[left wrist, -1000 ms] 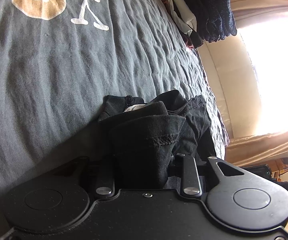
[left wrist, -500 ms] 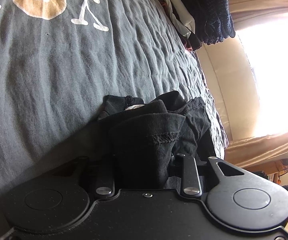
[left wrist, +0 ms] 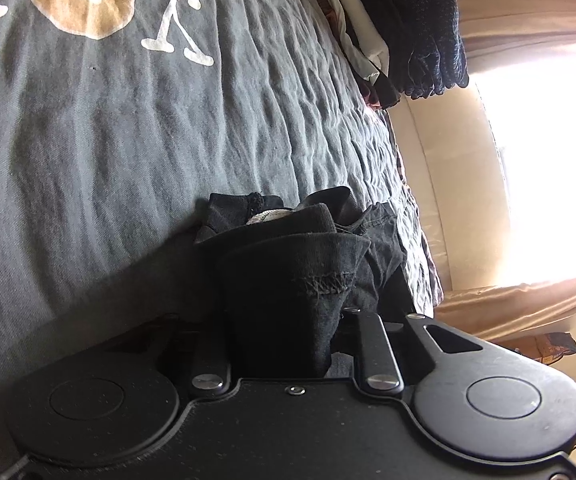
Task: Fold clothes
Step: 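Hold the shirt with the left tool while the right tool grasps it, then lift the folded black shirt with both tools and carry it toward the clothes stack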
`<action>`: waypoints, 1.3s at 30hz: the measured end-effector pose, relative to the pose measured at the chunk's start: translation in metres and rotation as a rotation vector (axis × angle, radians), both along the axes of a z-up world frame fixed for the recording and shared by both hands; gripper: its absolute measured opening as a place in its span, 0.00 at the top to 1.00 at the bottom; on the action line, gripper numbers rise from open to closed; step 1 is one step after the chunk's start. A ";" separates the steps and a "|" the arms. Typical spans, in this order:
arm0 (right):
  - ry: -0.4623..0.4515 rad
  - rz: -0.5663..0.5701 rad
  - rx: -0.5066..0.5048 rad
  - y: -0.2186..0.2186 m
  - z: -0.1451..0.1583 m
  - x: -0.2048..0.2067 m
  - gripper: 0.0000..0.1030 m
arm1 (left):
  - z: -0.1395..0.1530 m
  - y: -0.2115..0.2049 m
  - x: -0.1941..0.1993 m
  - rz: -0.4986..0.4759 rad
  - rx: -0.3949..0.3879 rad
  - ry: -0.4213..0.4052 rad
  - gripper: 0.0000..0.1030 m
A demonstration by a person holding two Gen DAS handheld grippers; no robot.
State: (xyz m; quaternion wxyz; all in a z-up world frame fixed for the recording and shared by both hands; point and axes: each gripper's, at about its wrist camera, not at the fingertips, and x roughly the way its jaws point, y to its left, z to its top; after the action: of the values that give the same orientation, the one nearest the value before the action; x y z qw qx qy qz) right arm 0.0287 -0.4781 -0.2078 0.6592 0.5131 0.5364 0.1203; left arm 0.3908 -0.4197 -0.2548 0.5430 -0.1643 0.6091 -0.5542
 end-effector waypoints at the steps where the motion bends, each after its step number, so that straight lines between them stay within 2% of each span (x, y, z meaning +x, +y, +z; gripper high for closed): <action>1: -0.016 -0.007 0.015 0.000 0.004 -0.001 0.75 | 0.004 0.001 -0.001 -0.002 -0.007 0.000 0.81; 8: -0.124 0.000 0.084 0.010 0.041 0.000 0.76 | 0.042 0.006 -0.014 -0.016 -0.039 -0.002 0.82; 13: -0.185 0.011 0.110 0.025 0.064 -0.013 0.76 | 0.082 0.012 -0.020 0.014 -0.058 -0.008 0.83; 17: -0.232 0.006 0.116 0.030 0.084 -0.037 0.76 | 0.132 0.005 -0.028 0.026 -0.071 -0.051 0.82; 21: -0.282 0.016 0.099 0.019 0.118 -0.058 0.76 | 0.192 -0.020 -0.042 0.033 -0.095 -0.111 0.83; 28: -0.400 0.113 0.046 0.013 0.179 -0.151 0.76 | 0.312 -0.091 -0.086 0.105 -0.127 -0.236 0.83; 30: -0.430 0.134 0.034 0.016 0.186 -0.196 0.76 | 0.343 -0.112 -0.098 0.128 -0.134 -0.267 0.83; 34: -0.444 0.159 0.021 0.014 0.192 -0.285 0.76 | 0.387 -0.159 -0.114 0.150 -0.140 -0.306 0.83; 38: -0.469 0.152 -0.019 -0.002 0.208 -0.321 0.76 | 0.422 -0.211 -0.117 0.122 -0.169 -0.353 0.83; 39: -0.453 0.208 -0.003 -0.005 0.212 -0.327 0.76 | 0.429 -0.223 -0.116 0.114 -0.182 -0.365 0.83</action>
State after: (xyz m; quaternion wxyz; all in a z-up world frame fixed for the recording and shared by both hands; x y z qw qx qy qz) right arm -0.2982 -0.4831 0.0042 0.7473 0.4143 0.4252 0.2985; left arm 0.2746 -0.6425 0.1739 0.6579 -0.1437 0.4378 -0.5957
